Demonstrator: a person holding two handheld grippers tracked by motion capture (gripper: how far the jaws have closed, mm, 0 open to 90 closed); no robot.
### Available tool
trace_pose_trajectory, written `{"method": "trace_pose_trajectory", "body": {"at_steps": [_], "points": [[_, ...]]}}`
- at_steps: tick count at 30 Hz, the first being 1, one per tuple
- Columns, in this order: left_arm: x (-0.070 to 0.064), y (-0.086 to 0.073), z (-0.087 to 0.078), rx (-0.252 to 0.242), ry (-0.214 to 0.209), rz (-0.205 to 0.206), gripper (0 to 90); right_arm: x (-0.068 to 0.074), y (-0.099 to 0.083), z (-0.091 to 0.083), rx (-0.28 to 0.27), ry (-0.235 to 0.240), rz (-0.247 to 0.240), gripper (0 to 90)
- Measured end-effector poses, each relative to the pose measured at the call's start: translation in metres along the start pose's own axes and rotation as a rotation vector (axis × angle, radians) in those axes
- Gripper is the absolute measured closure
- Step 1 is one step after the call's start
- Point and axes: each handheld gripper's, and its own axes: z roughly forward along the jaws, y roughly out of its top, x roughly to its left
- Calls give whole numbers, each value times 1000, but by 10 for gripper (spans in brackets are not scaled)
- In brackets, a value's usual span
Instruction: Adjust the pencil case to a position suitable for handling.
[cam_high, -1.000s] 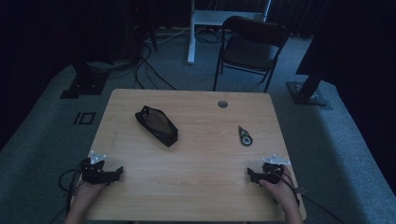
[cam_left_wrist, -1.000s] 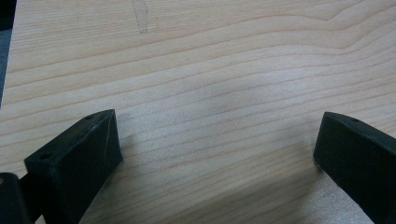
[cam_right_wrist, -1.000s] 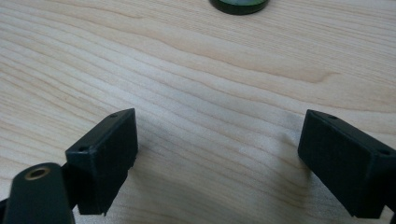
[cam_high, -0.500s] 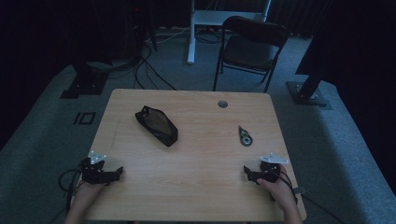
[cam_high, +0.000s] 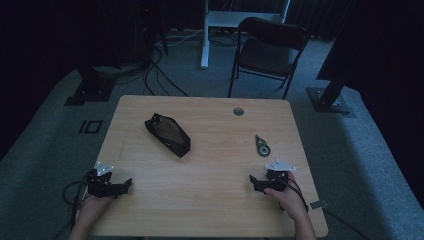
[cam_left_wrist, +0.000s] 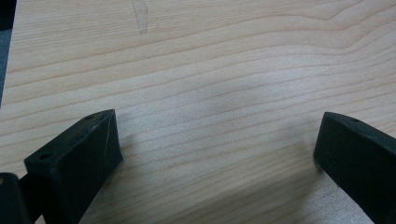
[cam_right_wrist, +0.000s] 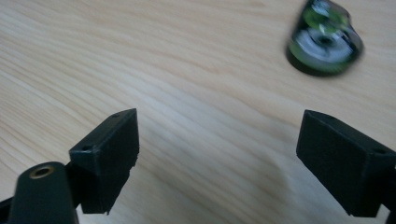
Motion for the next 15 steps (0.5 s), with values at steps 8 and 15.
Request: {"method": "trace_pose_trajectory", "body": {"at_steps": [8,15], "points": [[0,0,0,0,0,0,7,15,15,9,-9,38,-23,149],[0,0,0,0,0,0,7,28,28,16,-29,71,-46,150]]}}
